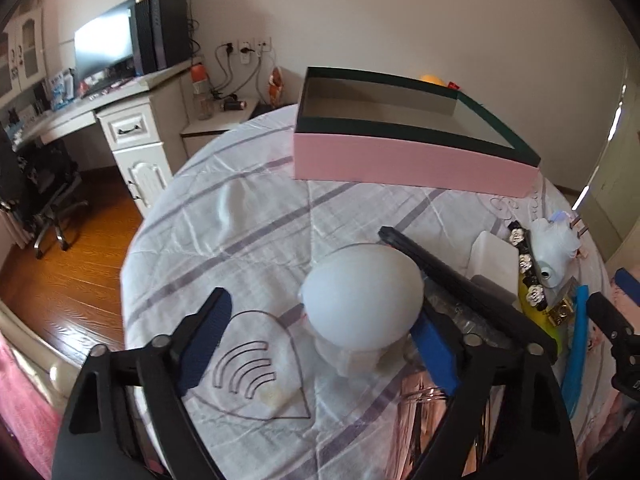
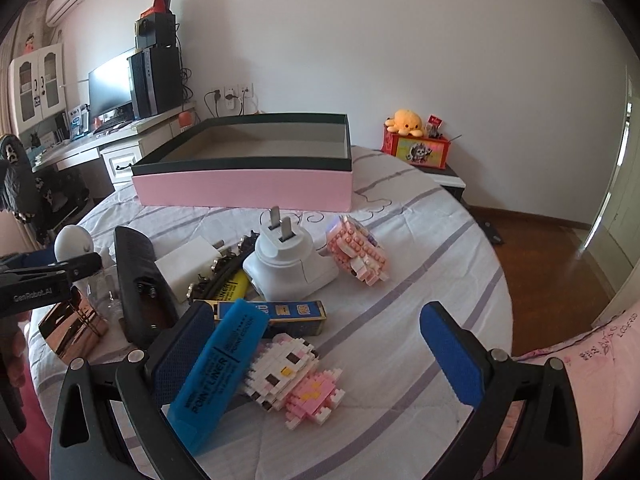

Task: Organize rigid objects
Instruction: 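Grasp the white figurine with the left gripper while the right gripper approaches the block donut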

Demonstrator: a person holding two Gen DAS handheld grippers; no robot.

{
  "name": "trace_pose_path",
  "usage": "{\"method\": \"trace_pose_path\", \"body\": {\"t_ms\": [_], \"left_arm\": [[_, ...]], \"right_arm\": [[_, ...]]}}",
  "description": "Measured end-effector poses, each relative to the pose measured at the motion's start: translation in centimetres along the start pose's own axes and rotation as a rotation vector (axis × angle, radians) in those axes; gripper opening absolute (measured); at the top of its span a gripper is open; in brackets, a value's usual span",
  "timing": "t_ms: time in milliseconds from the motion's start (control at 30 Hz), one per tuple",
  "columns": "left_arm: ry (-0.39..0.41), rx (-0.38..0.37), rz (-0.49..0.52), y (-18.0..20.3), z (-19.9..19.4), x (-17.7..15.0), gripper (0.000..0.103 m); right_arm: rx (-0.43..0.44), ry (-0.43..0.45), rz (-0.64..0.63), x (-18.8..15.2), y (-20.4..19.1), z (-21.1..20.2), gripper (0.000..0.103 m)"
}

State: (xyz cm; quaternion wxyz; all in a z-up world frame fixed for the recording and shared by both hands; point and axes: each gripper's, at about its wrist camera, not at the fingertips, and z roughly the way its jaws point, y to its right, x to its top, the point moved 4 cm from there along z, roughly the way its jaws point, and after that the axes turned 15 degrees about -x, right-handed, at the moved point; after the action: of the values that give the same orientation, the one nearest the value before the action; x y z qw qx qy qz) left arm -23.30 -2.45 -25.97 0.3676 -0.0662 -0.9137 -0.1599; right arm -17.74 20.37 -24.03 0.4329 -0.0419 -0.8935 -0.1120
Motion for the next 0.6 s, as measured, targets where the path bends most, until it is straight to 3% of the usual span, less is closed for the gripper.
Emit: {"method": "trace_pose_path", "body": {"t_ms": [167, 600], "left_arm": [[0.001, -0.018, 0.047, 0.9, 0.7, 0.3, 0.052], [0.022, 0.060, 0.055, -1.0, -0.6, 0.8, 0.052]], "right_arm": [[0.015, -0.012, 0.021, 0.0, 0.5, 0.7, 0.103], [-0.026, -0.036, 0.099, 1.6, 4.2, 2.9, 0.103]]}}
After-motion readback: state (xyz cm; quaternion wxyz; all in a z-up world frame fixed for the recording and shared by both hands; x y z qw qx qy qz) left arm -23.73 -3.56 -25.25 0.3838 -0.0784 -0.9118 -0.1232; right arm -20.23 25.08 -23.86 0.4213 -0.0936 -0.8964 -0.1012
